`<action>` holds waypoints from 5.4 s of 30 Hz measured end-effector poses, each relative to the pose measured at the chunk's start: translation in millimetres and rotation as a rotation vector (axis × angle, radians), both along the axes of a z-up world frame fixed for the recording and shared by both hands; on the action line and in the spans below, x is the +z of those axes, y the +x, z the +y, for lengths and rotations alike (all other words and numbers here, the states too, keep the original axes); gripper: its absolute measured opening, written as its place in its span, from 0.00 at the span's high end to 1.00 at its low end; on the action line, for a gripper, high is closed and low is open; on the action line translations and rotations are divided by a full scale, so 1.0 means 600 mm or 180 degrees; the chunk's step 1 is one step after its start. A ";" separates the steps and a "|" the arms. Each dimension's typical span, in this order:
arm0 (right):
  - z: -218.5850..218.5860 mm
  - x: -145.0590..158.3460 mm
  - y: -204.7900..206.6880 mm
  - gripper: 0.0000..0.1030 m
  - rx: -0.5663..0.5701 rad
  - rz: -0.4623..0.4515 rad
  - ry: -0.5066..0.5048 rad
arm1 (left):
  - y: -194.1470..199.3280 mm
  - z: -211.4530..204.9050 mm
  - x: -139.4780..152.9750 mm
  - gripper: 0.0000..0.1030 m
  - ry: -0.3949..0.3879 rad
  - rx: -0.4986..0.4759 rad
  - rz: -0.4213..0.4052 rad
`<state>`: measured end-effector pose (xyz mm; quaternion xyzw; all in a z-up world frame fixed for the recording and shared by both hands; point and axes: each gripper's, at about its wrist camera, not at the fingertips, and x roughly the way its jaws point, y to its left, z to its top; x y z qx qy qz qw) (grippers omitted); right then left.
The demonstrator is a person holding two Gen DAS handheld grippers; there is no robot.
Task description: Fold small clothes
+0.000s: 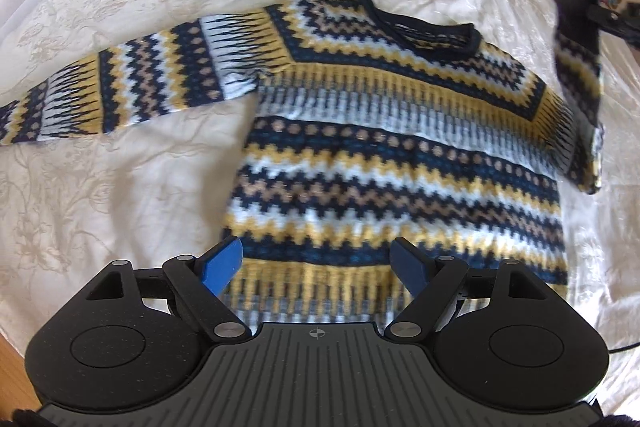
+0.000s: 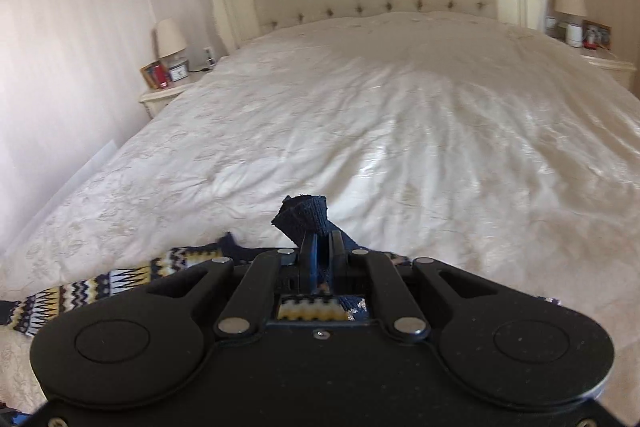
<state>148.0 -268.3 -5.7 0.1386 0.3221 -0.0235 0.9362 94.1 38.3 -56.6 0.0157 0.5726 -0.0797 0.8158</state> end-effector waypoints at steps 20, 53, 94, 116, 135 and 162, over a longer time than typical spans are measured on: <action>0.205 -0.132 0.051 0.50 0.0651 0.0642 0.0115 | 0.090 0.101 -0.029 0.22 -0.0029 0.0068 -0.0043; 0.083 -0.274 -0.040 0.10 0.0451 0.1476 0.0047 | 0.306 -0.099 -0.197 0.21 -0.0377 -0.0559 0.0052; 0.011 -0.215 -0.065 0.10 0.0145 0.1332 0.0127 | 0.327 -0.061 -0.183 0.64 -0.0776 -0.0365 0.0126; -0.092 -0.203 -0.007 0.10 -0.0407 0.1107 0.0053 | 0.337 0.005 -0.108 0.92 -0.0539 -0.0011 -0.0428; -0.182 -0.236 0.006 0.10 -0.1115 0.1473 0.0057 | 0.284 0.058 -0.112 0.69 -0.0175 0.0258 -0.0252; 0.018 -0.271 -0.200 0.04 0.0183 0.2035 -0.0144 | 0.002 0.007 -0.167 0.57 0.0198 -0.0552 0.0081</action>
